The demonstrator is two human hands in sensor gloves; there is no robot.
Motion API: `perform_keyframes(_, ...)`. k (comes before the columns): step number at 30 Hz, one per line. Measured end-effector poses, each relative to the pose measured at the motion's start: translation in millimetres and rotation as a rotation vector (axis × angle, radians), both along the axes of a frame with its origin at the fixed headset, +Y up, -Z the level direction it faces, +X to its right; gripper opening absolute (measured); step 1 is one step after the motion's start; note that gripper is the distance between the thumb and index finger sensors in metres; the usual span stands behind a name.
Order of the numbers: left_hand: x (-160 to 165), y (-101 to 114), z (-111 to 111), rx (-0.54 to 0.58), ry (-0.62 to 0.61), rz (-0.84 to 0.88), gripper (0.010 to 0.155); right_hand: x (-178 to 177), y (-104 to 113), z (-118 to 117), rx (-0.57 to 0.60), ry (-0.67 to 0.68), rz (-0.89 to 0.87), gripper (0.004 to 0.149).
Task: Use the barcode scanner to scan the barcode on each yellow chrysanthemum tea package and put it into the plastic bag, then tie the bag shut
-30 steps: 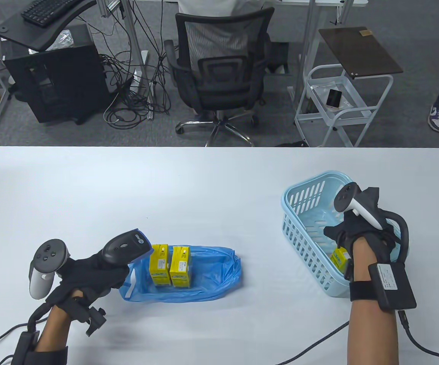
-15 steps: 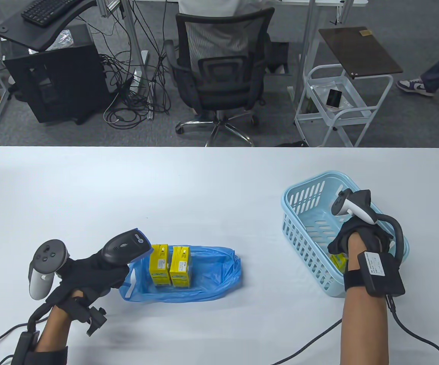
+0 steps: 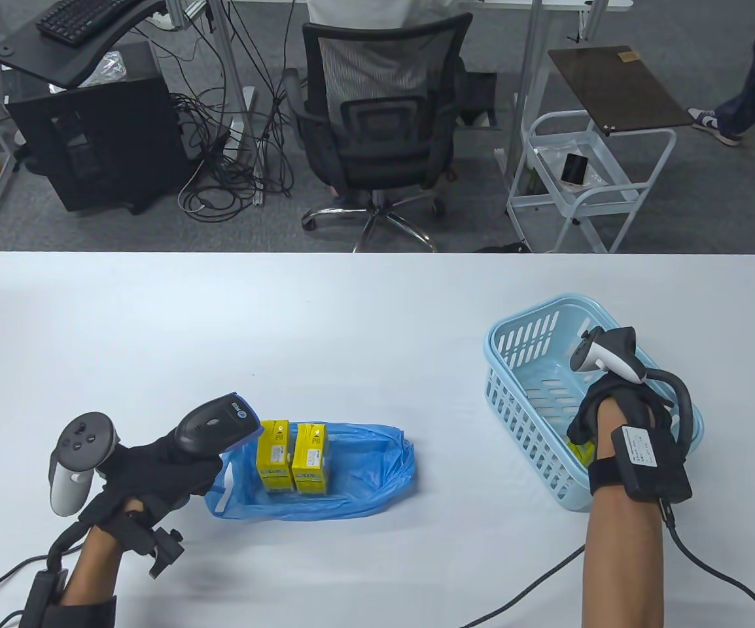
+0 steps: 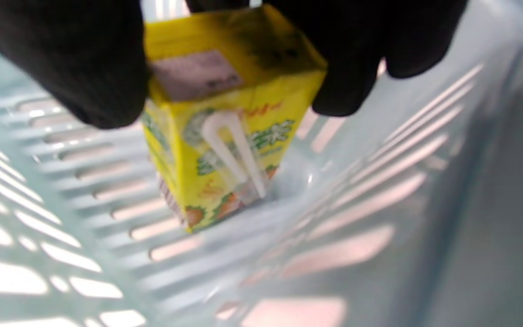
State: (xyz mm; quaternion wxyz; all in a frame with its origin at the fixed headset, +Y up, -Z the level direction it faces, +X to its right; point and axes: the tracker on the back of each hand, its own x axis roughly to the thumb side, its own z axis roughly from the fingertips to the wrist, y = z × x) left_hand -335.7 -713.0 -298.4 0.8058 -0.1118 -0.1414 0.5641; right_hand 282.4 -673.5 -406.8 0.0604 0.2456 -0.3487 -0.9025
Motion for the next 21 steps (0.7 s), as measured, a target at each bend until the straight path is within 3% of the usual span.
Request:
perform_keyframes(6,1,-2,-1,-0.008,-0.001,0.001,0.073,-6,57,9,0.130,0.007,0.044,0.082)
perform_keyframes(10,4,-4,1,-0.008,-0.009,-0.008,0.073,-27,106,19,0.342,0.095,0.104,0.083)
perform_keyframes(13,5,-4,0,-0.009,-0.015,-0.007,0.073,-53,139,29,0.549,0.192,0.040,0.082)
perform_keyframes(17,6,-3,0,-0.002,-0.023,0.001,0.073,-105,155,47,0.837,0.452,-0.072,0.080)
perform_keyframes(21,8,-3,-1,-0.001,-0.027,0.015,0.073,-166,146,61,0.969,0.650,-0.216,0.081)
